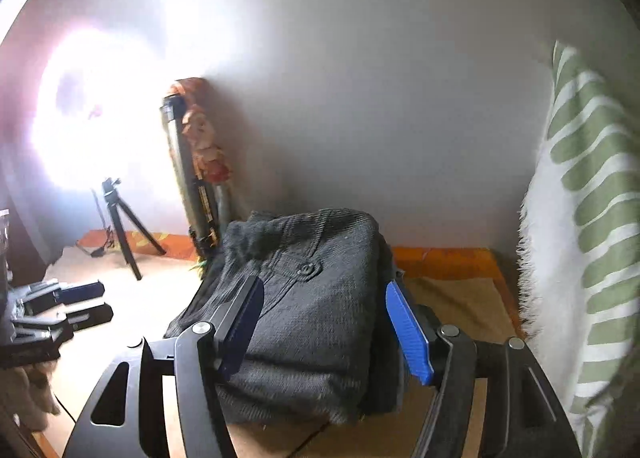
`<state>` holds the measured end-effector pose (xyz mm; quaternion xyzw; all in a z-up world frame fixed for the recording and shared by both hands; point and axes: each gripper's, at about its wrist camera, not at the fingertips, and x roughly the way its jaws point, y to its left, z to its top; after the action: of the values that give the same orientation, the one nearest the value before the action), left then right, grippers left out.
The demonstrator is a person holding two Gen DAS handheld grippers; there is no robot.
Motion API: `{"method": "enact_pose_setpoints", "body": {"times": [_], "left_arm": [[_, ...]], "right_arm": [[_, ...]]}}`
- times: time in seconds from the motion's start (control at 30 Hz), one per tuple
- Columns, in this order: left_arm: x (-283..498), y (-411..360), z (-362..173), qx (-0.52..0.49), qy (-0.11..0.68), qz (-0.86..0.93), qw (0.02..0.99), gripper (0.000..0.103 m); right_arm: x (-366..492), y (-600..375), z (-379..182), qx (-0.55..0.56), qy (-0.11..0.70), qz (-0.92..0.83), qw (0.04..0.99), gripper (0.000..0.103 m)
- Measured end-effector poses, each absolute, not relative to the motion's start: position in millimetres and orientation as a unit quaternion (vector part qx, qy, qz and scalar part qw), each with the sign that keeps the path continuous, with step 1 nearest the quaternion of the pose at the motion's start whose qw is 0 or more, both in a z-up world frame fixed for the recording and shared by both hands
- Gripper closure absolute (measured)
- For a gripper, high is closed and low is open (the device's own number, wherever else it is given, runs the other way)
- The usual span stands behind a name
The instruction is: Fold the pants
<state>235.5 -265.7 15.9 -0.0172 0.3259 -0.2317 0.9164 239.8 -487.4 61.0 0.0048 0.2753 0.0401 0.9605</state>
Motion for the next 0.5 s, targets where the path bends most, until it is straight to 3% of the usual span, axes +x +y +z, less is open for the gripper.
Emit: {"method": "enact_pose_setpoints", "body": {"times": [0.1, 0.33, 0.5], "left_arm": [[218, -261, 20, -0.010, 0.318, -0.234, 0.919, 0.043], [182, -252, 26, 0.002, 0.313, -0.239, 0.919, 0.038], [156, -245, 29, 0.009, 0.311, -0.238, 0.920, 0.035]], "right_arm": [[220, -481, 65, 0.006, 0.272, 0.040, 0.962, 0.031], [174, -458, 73, -0.023, 0.259, 0.015, 0.966, 0.019], [142, -439, 74, -0.042, 0.251, -0.002, 0.967, 0.017]]}}
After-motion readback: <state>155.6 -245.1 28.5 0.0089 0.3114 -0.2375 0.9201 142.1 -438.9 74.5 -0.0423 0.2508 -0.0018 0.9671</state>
